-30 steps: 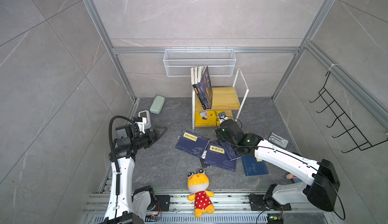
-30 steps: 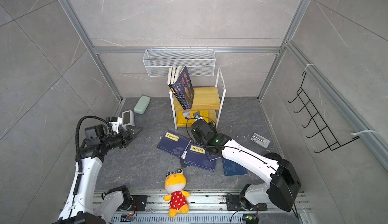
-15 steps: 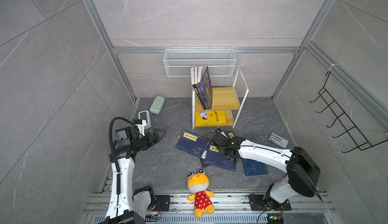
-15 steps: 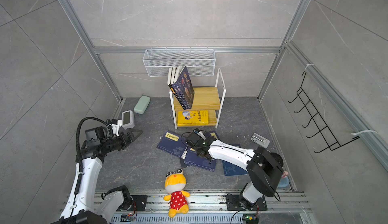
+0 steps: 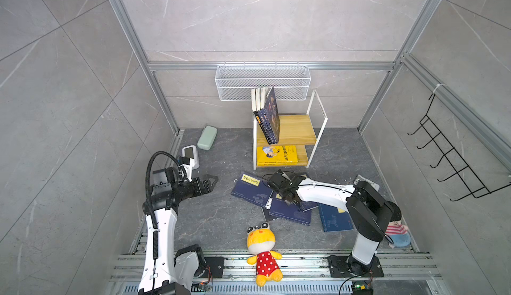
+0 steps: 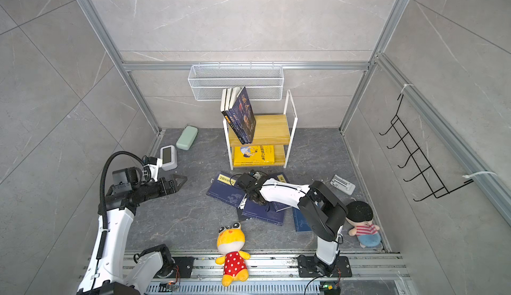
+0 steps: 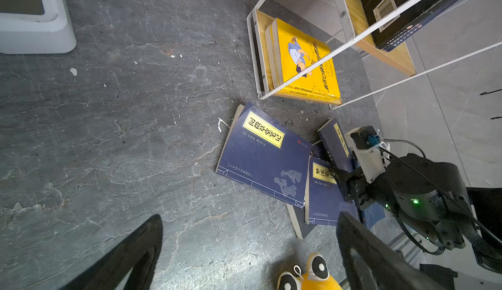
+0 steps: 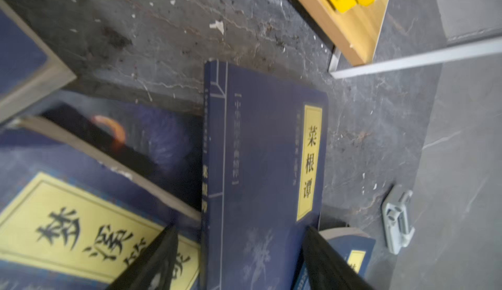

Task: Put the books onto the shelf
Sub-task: 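Lower the right gripper onto the dark-blue book with yellow label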

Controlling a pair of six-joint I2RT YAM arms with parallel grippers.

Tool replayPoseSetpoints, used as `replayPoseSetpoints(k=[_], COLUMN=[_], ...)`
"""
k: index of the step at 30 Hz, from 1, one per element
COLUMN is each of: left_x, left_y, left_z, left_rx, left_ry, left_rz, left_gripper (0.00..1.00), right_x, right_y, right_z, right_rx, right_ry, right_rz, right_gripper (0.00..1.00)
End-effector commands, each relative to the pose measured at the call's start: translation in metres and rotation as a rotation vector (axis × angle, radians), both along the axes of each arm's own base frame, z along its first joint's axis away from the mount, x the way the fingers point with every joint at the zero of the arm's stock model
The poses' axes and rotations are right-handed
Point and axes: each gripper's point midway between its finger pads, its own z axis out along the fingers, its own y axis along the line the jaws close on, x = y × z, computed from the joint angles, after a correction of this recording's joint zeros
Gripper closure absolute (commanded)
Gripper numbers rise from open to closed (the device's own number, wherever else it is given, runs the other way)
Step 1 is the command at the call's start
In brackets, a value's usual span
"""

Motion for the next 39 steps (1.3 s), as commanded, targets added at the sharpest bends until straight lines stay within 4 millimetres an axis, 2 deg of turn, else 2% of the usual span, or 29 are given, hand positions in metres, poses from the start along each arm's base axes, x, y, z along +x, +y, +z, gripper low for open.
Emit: replayPoseSetpoints(k=[1, 6, 11, 17, 27, 28, 31, 34, 36, 39], left_x=[-0.003, -0.002, -0.003, -0.002, -0.001, -0.001, -0.001, -0.003, -0.002, -0.001], left_y=[-0.003, -0.005, -0.008, -0.008, -0.009, -0.009, -0.007, -0.01, -0.009, -0.008], left_z=[0.004, 0.005, 0.006, 0.006, 0.005, 0.005, 0.006, 0.006, 0.006, 0.005], left_rx=[0.034, 0.047, 0.025, 0.018, -0.002, -0.004, 0.014, 0.002, -0.008, -0.004], left_ry=[-0.048, -0.067, -0.07, -0.07, -0.058, -0.056, -0.065, -0.066, -0.057, -0.068], left_rz=[-0.049, -0.076, -0.08, -0.081, -0.084, -0.084, -0.08, -0.085, -0.079, -0.076], left_gripper=[0.0, 0.0, 0.0, 0.0, 0.0, 0.0, 0.0, 0.0, 0.0, 0.0], right_x=[0.0, -0.003, -0.003, 0.002, 0.009, 0.006, -0.016, -0.031, -0.029, -0.014], right_y=[-0.012, -0.024, -0.027, -0.028, -0.016, -0.018, -0.027, -0.039, -0.042, -0.031], right_z=[-0.008, -0.015, -0.018, -0.006, 0.039, 0.041, 0.032, 0.029, 0.032, 0.034], right_rx=[-0.104, -0.16, -0.173, -0.181, -0.09, -0.097, -0.137, -0.17, -0.087, 0.151], right_ry=[0.031, 0.066, 0.066, 0.025, -0.048, -0.024, 0.122, 0.205, 0.201, 0.144], right_rz=[0.012, 0.016, 0.037, 0.051, 0.071, 0.057, 0.069, 0.055, 0.0, -0.106], right_gripper=[0.34, 0.52, 0.71, 1.0, 1.0, 0.97, 0.51, 0.24, 0.2, 0.17])
